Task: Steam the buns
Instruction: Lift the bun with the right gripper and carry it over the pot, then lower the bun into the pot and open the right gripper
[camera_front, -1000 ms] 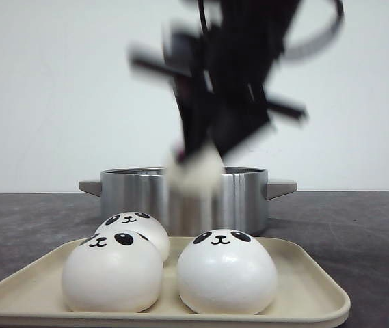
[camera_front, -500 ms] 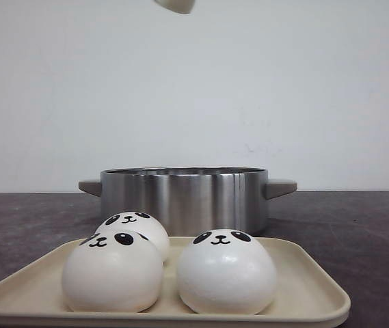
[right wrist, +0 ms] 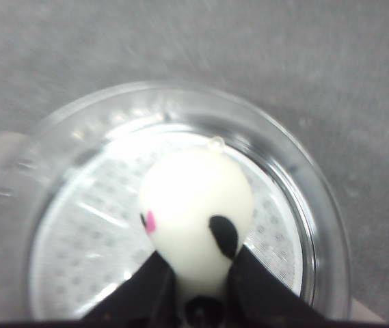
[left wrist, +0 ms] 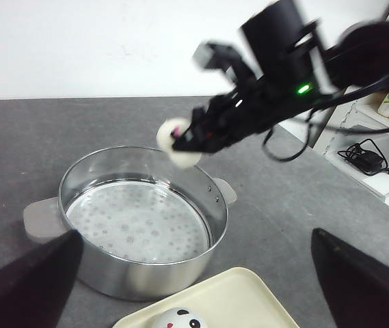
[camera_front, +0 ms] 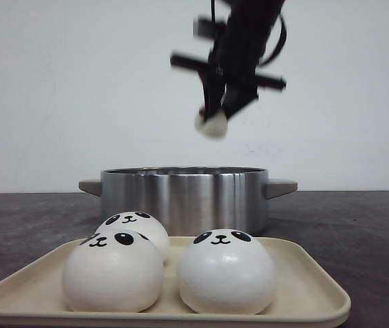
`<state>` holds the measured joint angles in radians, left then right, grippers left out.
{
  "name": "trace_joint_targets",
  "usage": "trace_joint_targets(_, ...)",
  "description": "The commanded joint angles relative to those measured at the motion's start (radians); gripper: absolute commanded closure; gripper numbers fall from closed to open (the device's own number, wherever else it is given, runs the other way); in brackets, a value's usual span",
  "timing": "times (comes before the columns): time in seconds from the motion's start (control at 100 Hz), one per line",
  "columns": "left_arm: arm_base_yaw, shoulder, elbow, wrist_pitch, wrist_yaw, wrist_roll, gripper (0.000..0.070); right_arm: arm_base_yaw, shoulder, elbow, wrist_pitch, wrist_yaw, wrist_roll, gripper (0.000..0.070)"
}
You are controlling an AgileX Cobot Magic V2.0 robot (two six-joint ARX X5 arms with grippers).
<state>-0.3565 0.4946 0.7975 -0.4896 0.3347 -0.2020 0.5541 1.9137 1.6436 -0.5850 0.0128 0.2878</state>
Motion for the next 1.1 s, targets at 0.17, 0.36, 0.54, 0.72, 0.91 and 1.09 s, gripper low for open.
trace_joint_targets(0.17, -0.004, 0.002, 0.017, 0.004, -0.021, 0.006, 0.0, -0.009, 0.133, 0.027, 0.035, -0.039, -0.015, 0.07)
trace_joint_targets(0.36, -0.004, 0.002, 0.017, -0.02, -0.021, 0.006, 0.0, -0.009, 0.178, 0.027, 0.081, -0.038, -0.016, 0.063)
trace_joint_targets(0.54, -0.004, 0.002, 0.017, -0.038, -0.025, 0.006, 0.0, -0.01, 0.185, 0.027, 0.09, -0.026, -0.016, 0.0517)
trace_joint_targets(0.72, -0.004, 0.002, 0.017, -0.042, -0.025, 0.006, 0.0, -0.016, 0.185, 0.027, 0.082, -0.009, -0.015, 0.0399)
trace_joint_targets(0.91, -0.004, 0.002, 0.017, -0.042, -0.025, 0.006, 0.0, -0.016, 0.185, 0.027, 0.065, -0.01, -0.016, 0.0281)
trace_joint_targets(1.09, -0.004, 0.002, 0.017, -0.042, -0.024, 0.002, 0.0, -0.016, 0.185, 0.027, 0.069, -0.014, -0.006, 0.0199)
